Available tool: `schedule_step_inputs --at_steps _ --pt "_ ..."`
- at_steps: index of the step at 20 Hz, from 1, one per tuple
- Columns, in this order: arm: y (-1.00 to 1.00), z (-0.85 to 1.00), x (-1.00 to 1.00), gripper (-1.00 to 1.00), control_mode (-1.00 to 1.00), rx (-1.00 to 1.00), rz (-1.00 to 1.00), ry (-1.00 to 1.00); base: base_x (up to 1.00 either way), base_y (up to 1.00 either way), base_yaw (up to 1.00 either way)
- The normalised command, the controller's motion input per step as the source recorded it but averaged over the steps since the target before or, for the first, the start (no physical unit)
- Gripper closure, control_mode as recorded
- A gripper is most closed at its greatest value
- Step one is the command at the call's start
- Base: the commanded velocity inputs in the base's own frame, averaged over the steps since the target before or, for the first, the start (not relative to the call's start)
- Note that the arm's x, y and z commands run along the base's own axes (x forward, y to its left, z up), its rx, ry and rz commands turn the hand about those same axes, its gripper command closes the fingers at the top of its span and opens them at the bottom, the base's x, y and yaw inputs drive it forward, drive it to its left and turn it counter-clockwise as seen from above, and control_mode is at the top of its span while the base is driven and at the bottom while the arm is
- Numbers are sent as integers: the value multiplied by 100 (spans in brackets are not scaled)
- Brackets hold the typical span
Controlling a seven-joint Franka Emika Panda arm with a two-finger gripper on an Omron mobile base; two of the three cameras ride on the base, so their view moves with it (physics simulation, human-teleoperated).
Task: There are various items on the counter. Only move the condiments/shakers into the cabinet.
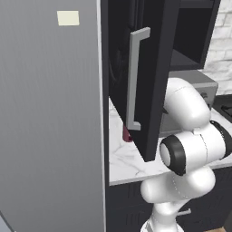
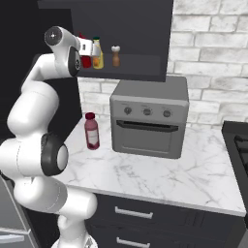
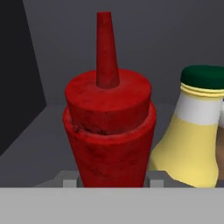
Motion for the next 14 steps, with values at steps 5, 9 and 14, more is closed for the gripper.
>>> schedule_step_inputs --at_steps 5,9,14 --pt "0 -6 7 100 -100 0 0 0 0 0 0" --pt "0 -2 10 100 -100 0 0 0 0 0 0" --pt "0 0 9 -100 -100 0 0 0 0 0 0"
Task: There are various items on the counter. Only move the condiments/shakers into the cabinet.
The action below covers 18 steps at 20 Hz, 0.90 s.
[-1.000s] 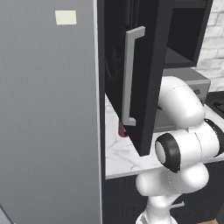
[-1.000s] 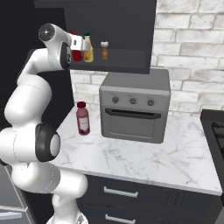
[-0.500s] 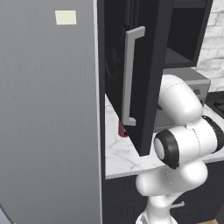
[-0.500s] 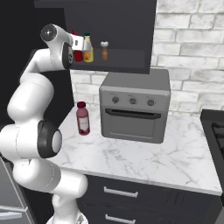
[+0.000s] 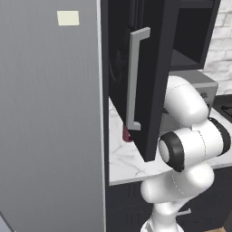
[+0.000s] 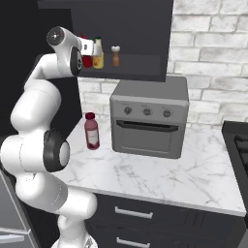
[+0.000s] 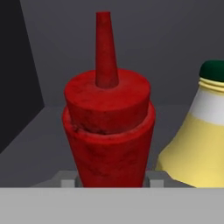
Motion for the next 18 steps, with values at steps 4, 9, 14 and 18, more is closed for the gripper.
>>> schedule_step_inputs --at_steps 4,9,14,18 --pt "0 0 1 -100 -100 0 0 0 0 0 0" --pt "0 0 0 -100 -100 0 0 0 0 0 0" --pt "0 0 0 -100 -100 0 0 0 0 0 0" --pt "0 0 0 -100 -100 0 0 0 0 0 0"
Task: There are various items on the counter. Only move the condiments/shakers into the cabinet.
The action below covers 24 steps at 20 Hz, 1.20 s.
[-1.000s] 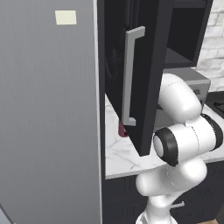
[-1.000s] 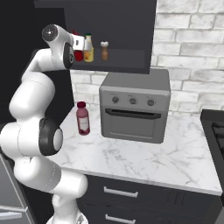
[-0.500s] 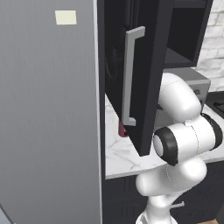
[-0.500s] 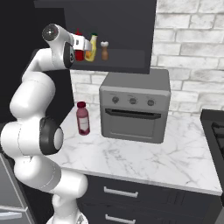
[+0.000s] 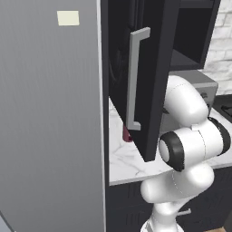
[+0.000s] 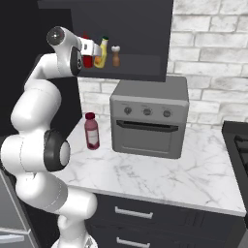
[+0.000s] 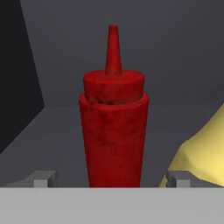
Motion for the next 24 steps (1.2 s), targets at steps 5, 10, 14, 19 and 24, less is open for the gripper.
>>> schedule_step_inputs --at_steps 5,10,14,19,24 --pt "0 1 -33 -100 -100 0 0 -13 0 0 0" --pt "0 16 -89 -100 -100 0 0 -35 0 0 0" --pt "-3 10 -100 -100 -100 1 -2 -37 0 0 0" --pt "-38 20 -100 -100 -100 16 -8 -30 0 0 0" --pt "-42 30 -100 -100 -100 22 -12 -30 0 0 0"
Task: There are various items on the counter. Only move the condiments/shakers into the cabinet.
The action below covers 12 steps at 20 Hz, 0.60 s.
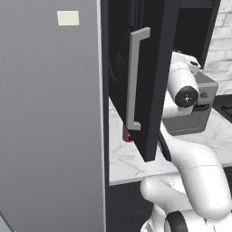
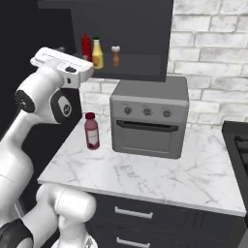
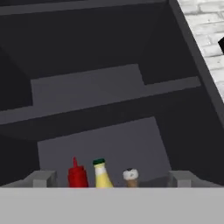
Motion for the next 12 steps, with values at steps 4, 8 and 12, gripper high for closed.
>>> schedule_step_inputs --at_steps 4,8,12 --pt "-36 39 -100 -100 -100 23 -13 -27 0 0 0" --pt "-31 26 -100 -100 -100 21 -14 -17 0 0 0" --pt "-6 0 -100 -100 -100 8 -3 10 0 0 0"
